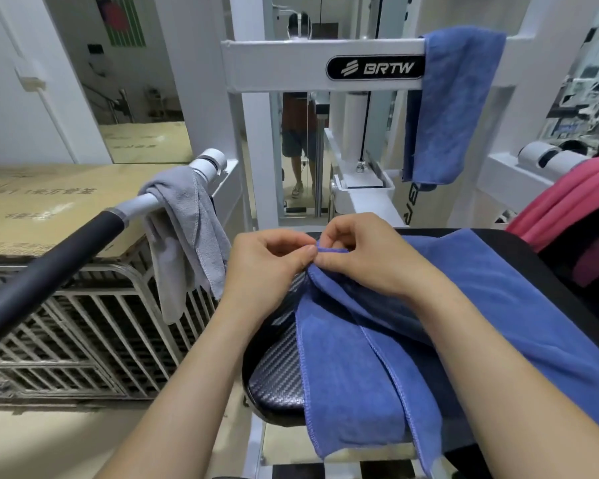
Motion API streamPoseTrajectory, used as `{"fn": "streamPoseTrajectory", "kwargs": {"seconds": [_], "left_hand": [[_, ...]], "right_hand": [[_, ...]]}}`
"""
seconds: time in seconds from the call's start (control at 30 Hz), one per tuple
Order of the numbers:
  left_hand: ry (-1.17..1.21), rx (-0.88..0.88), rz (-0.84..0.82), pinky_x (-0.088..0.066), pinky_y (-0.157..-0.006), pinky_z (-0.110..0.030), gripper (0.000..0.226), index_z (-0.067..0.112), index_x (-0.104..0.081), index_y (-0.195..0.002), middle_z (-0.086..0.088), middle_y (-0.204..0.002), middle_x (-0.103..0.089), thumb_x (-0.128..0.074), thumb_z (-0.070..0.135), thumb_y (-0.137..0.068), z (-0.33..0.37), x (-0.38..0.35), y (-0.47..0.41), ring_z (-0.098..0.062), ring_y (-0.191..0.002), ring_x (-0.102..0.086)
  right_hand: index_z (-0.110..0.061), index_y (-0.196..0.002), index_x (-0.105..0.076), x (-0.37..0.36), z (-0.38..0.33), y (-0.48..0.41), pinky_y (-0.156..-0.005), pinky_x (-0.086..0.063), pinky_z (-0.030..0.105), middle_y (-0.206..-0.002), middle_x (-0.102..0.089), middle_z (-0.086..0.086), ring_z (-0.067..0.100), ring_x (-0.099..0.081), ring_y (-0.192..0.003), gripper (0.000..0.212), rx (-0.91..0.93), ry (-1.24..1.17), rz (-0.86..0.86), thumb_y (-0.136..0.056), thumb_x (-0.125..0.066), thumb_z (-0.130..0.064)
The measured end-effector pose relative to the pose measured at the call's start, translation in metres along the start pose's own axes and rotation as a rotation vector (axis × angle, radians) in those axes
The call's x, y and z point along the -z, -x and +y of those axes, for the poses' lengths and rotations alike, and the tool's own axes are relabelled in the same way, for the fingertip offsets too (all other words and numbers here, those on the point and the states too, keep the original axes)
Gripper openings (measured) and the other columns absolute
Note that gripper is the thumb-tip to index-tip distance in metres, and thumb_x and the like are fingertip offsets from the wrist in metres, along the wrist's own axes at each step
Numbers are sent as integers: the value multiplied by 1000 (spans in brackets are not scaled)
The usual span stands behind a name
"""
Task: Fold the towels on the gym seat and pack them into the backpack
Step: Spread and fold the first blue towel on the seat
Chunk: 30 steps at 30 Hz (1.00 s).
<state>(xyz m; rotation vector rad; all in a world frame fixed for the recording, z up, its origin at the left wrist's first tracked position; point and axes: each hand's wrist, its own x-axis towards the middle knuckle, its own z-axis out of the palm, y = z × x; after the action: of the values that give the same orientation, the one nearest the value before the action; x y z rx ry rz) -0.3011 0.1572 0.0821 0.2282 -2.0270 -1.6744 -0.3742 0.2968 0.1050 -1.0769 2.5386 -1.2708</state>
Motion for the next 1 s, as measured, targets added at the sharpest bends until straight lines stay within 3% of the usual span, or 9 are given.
{"fn": "streamPoseTrajectory", "kwargs": {"seconds": [0.17, 0.33, 0.5, 0.57, 0.63, 0.7, 0.73, 0.8, 1.0], "left_hand": [[32, -107, 101, -50, -69, -20, 29, 22, -72, -73, 9, -68, -72, -69, -5, -81, 13, 27, -7, -5, -67, -65], [-268, -246, 398, -52, -73, -28, 33, 32, -68, -69, 14, -73, -68, -67, 2, -82, 38, 87, -22, -9, -70, -64], [-632, -347, 479, -51, -78, -31, 29, 30, -67, -75, 9, -76, -67, -66, 3, -82, 53, 104, -24, -16, -79, -65], [-630, -337, 500, -52, -81, -34, 28, 30, -67, -77, 8, -78, -68, -65, 2, -82, 54, 116, -26, -17, -81, -66], [-637, -315, 539, -51, -78, -32, 28, 30, -68, -78, 8, -79, -69, -63, 2, -83, 56, 130, -28, -16, -81, -65], [-668, -317, 603, -46, -72, -30, 28, 27, -66, -77, 8, -78, -67, -59, 1, -83, 60, 141, -25, -19, -79, -64], [-690, -332, 637, -46, -71, -32, 28, 26, -64, -77, 6, -78, -66, -57, -1, -82, 62, 143, -24, -21, -78, -62], [-709, -367, 676, -48, -73, -39, 33, 25, -61, -76, 2, -80, -65, -51, -6, -78, 67, 147, -22, -25, -78, -60], [-737, -455, 713, -45, -80, -30, 45, 23, -66, -72, -1, -86, -63, -45, -15, -63, 87, 149, -24, -20, -84, -57]], "right_hand": [[-20, -85, -73, 58, -18, -8, -74, -54, 32, -81, -74, -4, 13, -68, -74, 23, -108, 449, -449, -73, -81, -38], [-27, -77, -74, 105, -14, -16, -74, -55, 23, -73, -74, -18, 5, -70, -74, 26, -328, 678, -595, -63, -85, -45], [-27, -101, -63, 111, -38, -29, -86, -51, 34, -98, -66, -9, 16, -62, -94, 41, -245, 881, -510, -70, -80, -47], [-22, -100, -59, 113, -47, -33, -76, -53, 31, -93, -62, -5, 11, -61, -84, 27, -109, 839, -396, -81, -73, -34], [-18, -91, -59, 120, -51, -36, -59, -52, 27, -79, -61, -2, 7, -58, -66, 10, -4, 612, -263, -85, -67, -17], [-18, -82, -58, 126, -55, -39, -56, -49, 36, -73, -59, 4, 17, -54, -66, 14, 61, 446, -204, -81, -64, -5], [-20, -78, -56, 126, -59, -42, -54, -48, 33, -73, -58, 4, 19, -53, -67, 18, 95, 452, -190, -79, -64, -3], [-24, -72, -51, 123, -70, -49, -49, -43, 25, -71, -55, -1, 15, -50, -64, 25, 186, 623, -155, -74, -64, -2], [-21, -60, -48, 130, -94, -72, -60, -45, 35, -71, -57, -2, 19, -52, -67, 19, 337, 1034, -97, -68, -60, -9]]}}
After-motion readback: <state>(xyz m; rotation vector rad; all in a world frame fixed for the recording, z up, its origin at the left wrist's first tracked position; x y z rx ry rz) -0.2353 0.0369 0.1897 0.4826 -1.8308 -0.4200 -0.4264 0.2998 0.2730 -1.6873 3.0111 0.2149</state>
